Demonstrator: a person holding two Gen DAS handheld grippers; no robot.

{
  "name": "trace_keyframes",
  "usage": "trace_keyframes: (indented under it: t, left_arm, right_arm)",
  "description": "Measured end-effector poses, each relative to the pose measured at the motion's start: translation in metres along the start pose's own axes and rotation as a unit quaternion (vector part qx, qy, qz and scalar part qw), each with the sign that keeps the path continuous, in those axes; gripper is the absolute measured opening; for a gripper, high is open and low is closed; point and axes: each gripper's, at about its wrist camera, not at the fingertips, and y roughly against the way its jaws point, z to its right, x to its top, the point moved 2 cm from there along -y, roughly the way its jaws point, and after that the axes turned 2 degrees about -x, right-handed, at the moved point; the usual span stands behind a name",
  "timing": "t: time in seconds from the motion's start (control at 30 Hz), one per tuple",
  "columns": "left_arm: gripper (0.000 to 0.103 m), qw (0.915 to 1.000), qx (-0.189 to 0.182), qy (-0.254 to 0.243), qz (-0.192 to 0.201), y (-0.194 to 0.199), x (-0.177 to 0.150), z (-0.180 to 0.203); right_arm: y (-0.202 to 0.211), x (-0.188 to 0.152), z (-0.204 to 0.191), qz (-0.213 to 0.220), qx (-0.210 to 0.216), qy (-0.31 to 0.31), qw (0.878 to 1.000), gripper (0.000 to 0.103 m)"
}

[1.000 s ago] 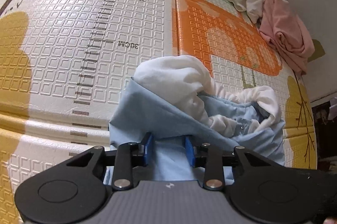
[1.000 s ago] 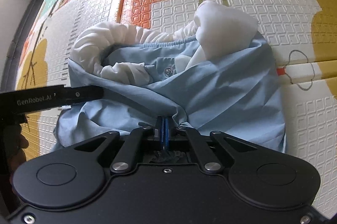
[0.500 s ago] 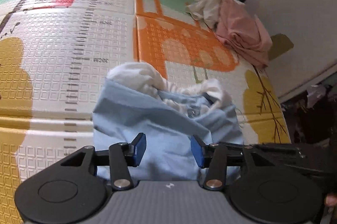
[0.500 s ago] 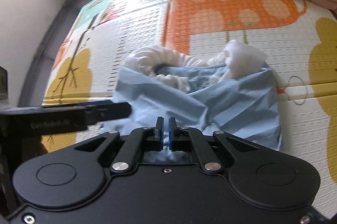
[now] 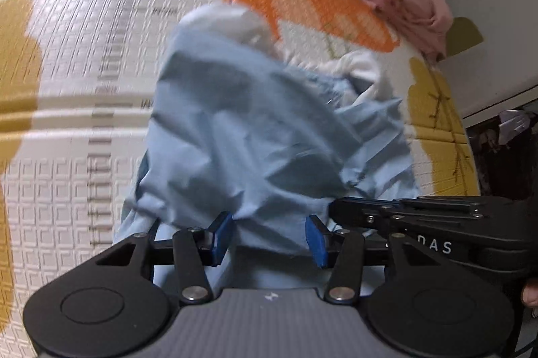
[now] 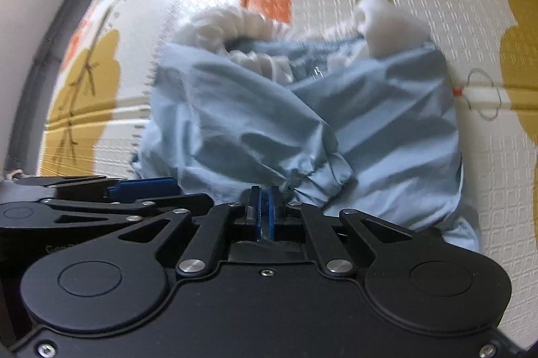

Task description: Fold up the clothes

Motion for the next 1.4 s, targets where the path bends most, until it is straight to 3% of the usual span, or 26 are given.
trace_keyframes:
  t: [0.3,0.67,0.97,1.1,1.17,1.4]
  left_arm:
    - [0.051,0.9996,0.003,0.024,-0.014,-0.010,-0.001,-0.016]
    - [0.052,0.9998,0.014,0.008,-0.012,-0.006,0.001,-0.013]
    - [0.058,0.9978,0.022,-0.048,0.041,0.036,0.007,0.017]
    - [0.065,0.9952,0.020,-0.071,0.063,0.055,0.011,0.029]
    - [0.066,0.9939,0.020,-0.083,0.070,0.063,0.010,0.033]
    - [0.070,0.9915,0.035,-0.103,0.071,0.077,-0.004,0.030]
  right_arm:
    - [-0.020,-0.004,0.011,-0.006,-0.005,-0.014,1.000,0.000]
    - [-0.019,-0.002,0.012,-0.004,0.000,-0.016,1.000,0.000]
    - [0.046,0.004,0.017,0.065,0.041,-0.020,0.997,0.006]
    - [0.081,0.005,0.024,0.097,0.046,-0.012,0.994,0.019]
    - [0.095,0.006,0.028,0.108,0.044,-0.008,0.993,0.020]
    - [0.119,-0.013,0.054,0.112,0.025,-0.002,0.993,0.029]
